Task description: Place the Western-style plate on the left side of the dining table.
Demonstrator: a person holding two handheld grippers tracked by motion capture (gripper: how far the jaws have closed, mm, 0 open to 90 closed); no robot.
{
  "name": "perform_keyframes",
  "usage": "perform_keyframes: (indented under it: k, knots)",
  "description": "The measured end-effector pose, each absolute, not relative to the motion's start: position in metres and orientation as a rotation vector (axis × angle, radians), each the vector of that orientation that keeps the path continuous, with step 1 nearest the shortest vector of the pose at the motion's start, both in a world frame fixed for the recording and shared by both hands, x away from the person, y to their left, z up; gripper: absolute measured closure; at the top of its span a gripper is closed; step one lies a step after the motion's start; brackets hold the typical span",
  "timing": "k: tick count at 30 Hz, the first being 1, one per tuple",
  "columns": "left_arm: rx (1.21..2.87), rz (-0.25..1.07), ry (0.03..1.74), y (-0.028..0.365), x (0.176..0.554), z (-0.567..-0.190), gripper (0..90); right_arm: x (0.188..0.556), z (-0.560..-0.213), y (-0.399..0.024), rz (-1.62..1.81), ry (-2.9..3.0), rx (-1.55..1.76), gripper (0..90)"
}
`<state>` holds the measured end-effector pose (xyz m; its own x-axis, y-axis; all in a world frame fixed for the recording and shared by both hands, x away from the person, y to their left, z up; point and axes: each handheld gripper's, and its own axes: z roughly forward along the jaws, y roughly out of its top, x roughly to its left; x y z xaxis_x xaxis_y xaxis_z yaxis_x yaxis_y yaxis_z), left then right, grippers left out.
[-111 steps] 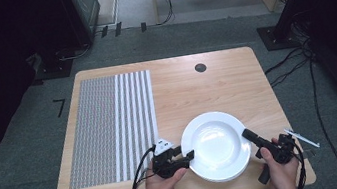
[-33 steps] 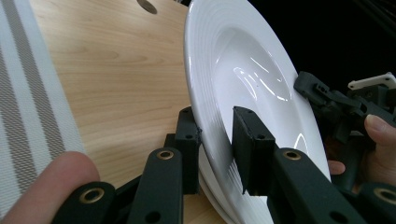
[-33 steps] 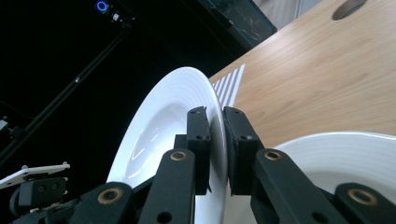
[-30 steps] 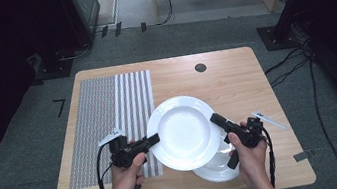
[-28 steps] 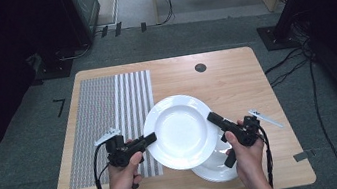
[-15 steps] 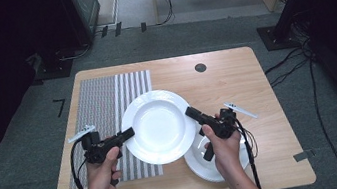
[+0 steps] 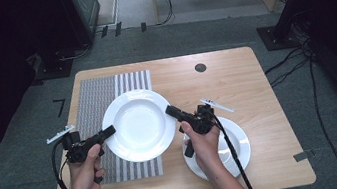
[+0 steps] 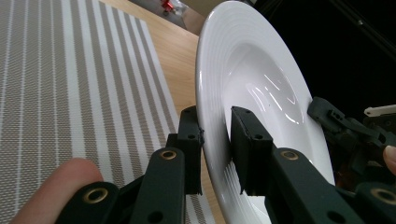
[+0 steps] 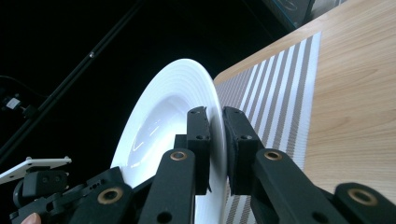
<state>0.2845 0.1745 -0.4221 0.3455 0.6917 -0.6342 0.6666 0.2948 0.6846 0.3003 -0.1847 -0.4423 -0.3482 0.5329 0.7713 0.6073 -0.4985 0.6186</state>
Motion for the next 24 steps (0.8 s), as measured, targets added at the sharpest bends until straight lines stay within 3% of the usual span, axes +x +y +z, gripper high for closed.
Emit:
perform_keyframes:
  k: [24]
  knots:
    - [1.334,0.093,1.441,0.226,0.303,-0.434,74.5,0.338,-0.445,-0.126,-1.915,-1.596,-1.739,82.9]
